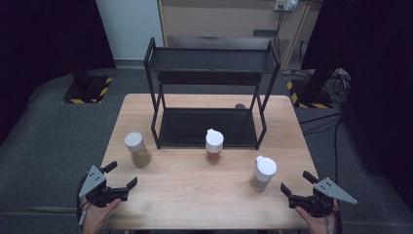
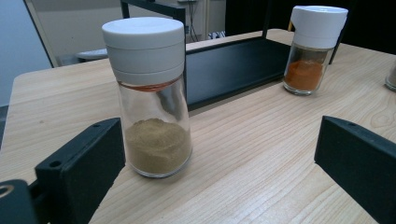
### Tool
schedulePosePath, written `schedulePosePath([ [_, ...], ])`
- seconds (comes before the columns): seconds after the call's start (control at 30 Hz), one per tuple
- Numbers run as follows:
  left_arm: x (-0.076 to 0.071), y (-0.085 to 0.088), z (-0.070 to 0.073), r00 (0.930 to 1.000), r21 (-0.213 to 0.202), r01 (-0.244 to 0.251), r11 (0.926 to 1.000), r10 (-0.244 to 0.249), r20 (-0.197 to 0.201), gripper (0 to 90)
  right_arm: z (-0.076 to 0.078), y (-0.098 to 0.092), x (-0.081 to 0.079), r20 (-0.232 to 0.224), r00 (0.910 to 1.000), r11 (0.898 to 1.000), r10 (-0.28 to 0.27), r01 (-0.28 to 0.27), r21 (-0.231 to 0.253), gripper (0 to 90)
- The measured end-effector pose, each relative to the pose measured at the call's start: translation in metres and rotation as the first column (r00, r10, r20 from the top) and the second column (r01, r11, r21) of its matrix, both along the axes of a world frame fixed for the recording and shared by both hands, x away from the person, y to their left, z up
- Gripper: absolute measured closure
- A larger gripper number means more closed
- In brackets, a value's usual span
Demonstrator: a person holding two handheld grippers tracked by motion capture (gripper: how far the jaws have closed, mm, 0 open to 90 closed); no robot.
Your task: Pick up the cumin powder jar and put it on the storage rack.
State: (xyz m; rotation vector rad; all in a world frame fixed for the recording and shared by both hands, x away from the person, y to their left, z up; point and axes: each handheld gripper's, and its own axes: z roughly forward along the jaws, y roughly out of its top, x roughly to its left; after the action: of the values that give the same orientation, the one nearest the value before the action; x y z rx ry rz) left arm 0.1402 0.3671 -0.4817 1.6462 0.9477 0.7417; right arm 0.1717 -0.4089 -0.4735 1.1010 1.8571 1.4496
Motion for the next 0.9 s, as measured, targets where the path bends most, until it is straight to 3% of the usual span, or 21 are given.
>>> schedulePosePath([
  [0.5, 0.0011, -0.0027, 0.0013, 1.0000, 0.010, -0.001, 0.9999, 0.001, -0.003, 0.6, -0.0001, 0.0019, -0.0039, 0.023, 0.9996, 1.000, -0.019, 0.019, -0.013, 2.1],
  [0.7, 0.0001, -0.0025, 0.0015, 1.0000, 0.001, -0.002, 1.0000, 0.002, -0.004, 0.4, 0.0016, 0.0042, -0.0045, 0.022, 0.9995, 0.999, -0.021, 0.021, -0.024, 2.0],
  [0.83, 0.0010, -0.0048, 0.0009, 1.0000, -0.032, -0.005, 0.9995, 0.004, -0.002, 0.4, 0.0014, 0.0044, -0.0040, 0.024, 0.9996, 0.999, -0.017, 0.018, -0.026, 2.1],
  [0.9, 0.0013, -0.0073, 0.0030, 1.0000, -0.015, -0.001, 0.9999, 0.001, -0.005, 0.5, 0.0020, 0.0049, -0.0040, 0.022, 0.9996, 0.999, -0.017, 0.018, -0.028, 2.0],
])
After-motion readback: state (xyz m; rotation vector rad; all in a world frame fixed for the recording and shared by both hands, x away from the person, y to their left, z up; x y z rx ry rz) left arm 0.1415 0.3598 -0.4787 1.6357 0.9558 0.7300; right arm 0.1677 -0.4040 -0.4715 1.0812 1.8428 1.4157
